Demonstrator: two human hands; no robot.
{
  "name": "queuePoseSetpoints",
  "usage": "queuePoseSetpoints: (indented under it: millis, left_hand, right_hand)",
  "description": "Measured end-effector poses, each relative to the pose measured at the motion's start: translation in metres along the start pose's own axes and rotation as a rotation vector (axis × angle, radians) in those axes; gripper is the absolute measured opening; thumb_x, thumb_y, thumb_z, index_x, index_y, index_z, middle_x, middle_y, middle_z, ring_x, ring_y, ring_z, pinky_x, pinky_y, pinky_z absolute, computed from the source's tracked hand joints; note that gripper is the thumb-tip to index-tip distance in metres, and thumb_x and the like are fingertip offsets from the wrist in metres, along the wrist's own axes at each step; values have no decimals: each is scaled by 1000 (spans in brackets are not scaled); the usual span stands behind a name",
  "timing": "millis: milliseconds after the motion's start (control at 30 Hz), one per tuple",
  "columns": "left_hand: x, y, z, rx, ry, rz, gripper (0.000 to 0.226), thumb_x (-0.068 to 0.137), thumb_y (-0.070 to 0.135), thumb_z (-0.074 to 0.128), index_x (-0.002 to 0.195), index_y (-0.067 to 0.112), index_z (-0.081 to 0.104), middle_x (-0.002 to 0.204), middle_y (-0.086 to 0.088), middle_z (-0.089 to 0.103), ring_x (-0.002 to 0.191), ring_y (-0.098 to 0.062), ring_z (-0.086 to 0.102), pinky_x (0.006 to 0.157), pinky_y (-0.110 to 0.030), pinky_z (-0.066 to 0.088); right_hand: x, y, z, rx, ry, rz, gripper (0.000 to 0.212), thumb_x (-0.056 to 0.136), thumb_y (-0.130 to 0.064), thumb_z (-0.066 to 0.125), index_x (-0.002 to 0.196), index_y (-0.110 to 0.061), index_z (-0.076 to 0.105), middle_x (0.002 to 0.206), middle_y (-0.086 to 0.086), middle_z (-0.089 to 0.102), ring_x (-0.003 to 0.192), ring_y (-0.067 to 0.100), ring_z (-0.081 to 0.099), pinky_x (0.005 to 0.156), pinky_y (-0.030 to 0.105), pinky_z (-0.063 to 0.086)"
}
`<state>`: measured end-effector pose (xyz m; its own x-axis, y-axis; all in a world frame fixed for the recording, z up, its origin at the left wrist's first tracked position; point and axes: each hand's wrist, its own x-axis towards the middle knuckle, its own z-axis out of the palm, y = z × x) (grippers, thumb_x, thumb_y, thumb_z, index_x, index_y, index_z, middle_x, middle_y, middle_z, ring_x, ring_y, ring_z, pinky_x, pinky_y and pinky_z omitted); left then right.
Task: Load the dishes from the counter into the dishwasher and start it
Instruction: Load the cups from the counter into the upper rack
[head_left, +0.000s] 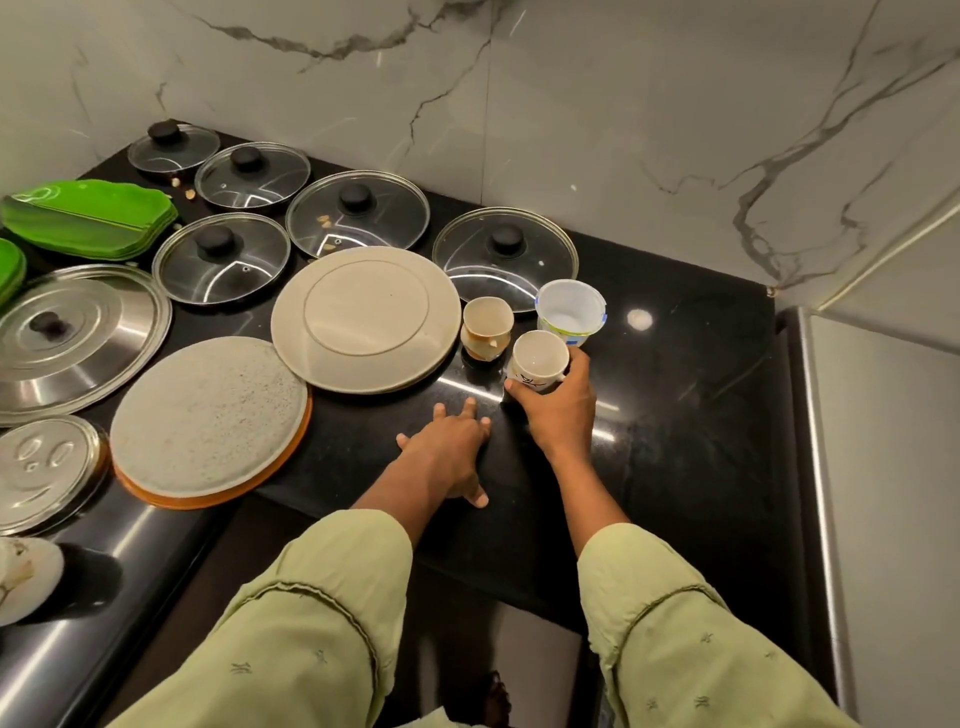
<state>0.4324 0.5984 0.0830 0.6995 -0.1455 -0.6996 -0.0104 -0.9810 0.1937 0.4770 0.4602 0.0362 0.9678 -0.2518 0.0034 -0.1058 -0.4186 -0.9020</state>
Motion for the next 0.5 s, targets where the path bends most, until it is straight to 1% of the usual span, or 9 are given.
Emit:
queuePoseSetpoints:
  millis: [67,167,267,333,433,500]
  left_hand:
    - [0,-1,0,1,8,-2,106,80,33,81,159,27,10,165,3,-13,151,-36,-8,110,-74,21]
    - [-1,-1,0,-1,22,3,107,79,33,82,159,27,11,166,3,-12,151,-37,-8,110,-74,21]
    - [-3,-1,1,1,47,19,104,79,34,82,159,25,15,166,3,-8,151,-36,-5,110,-74,22]
    - [-6,-2,4,2,85,25,101,79,35,82,158,24,20,167,2,-5,152,-35,-1,109,-73,23]
    - [-15,-10,19,-24,200,30,90,80,40,80,153,21,31,166,-4,7,151,-34,12,113,-68,24]
    - [-27,-13,38,-38,361,41,74,85,44,73,146,20,41,162,-9,21,147,-33,23,114,-63,27]
  right_hand:
    - [-11,-1,-6,11,7,6,78,64,-30,89,129,-23,45,122,-4,61,110,16,57,85,29,47]
    - [-33,0,-15,-3,7,34,77,66,-31,88,129,-26,44,123,-5,59,111,14,55,85,28,45]
    - [-65,5,-25,0,-11,44,74,66,-31,88,126,-29,45,121,-8,59,111,12,56,88,30,48]
    - [-90,8,-33,2,-19,43,73,64,-30,89,123,-30,46,117,-11,60,108,9,57,86,27,48]
    - [-131,13,-44,-7,20,26,75,61,-30,91,123,-27,50,115,-12,61,105,7,57,84,22,46]
    - [-153,17,-50,-11,61,28,75,59,-31,92,122,-26,51,112,-11,63,102,7,59,83,22,48]
